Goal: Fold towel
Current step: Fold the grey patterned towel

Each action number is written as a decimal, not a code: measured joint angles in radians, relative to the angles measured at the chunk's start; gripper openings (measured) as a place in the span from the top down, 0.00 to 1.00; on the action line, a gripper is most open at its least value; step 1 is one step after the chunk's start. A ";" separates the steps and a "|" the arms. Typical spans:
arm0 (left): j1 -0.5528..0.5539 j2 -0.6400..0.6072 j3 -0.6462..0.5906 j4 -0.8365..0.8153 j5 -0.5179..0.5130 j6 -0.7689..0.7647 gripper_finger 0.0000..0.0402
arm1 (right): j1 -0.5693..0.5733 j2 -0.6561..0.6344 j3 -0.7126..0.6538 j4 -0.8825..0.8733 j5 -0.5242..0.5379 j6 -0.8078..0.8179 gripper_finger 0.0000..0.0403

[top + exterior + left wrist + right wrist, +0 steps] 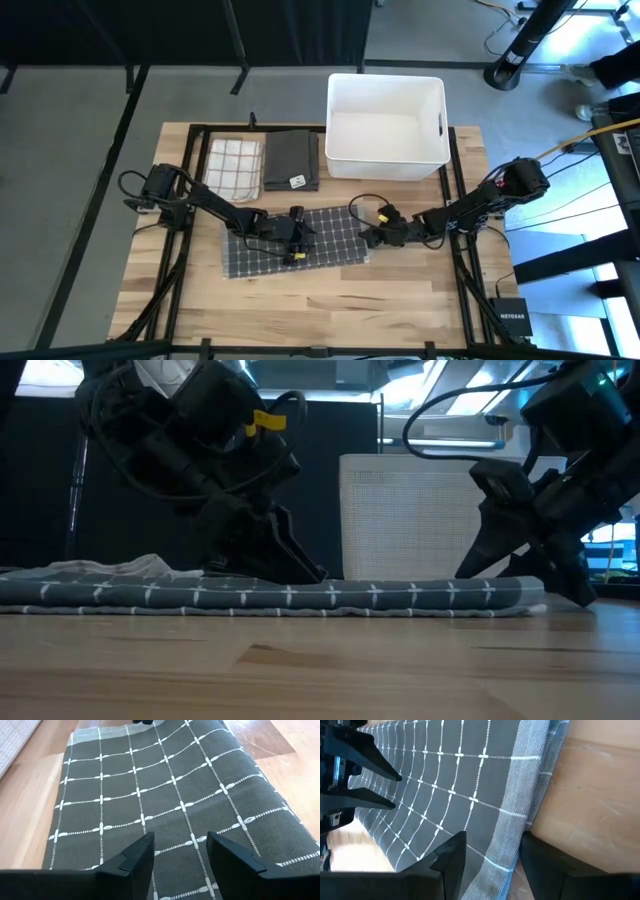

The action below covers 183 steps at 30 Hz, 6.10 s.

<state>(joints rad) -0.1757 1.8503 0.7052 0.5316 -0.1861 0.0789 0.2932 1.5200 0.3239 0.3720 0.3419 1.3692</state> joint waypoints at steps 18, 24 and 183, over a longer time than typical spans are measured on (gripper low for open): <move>0.006 0.000 0.000 -0.056 0.001 -0.006 0.57 | -0.052 0.160 0.157 -0.006 0.030 -0.104 0.63; 0.006 0.000 0.000 -0.056 0.001 0.000 0.57 | -0.052 0.164 0.170 0.012 0.043 -0.210 0.88; -0.378 -0.566 -0.192 -0.790 0.000 -0.844 0.57 | -0.058 0.686 1.121 -0.007 -0.196 -0.513 0.67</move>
<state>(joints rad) -0.5537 1.2841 0.5135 -0.2587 -0.1865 -0.7651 0.2354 2.2059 1.4452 0.3649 0.1463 0.8563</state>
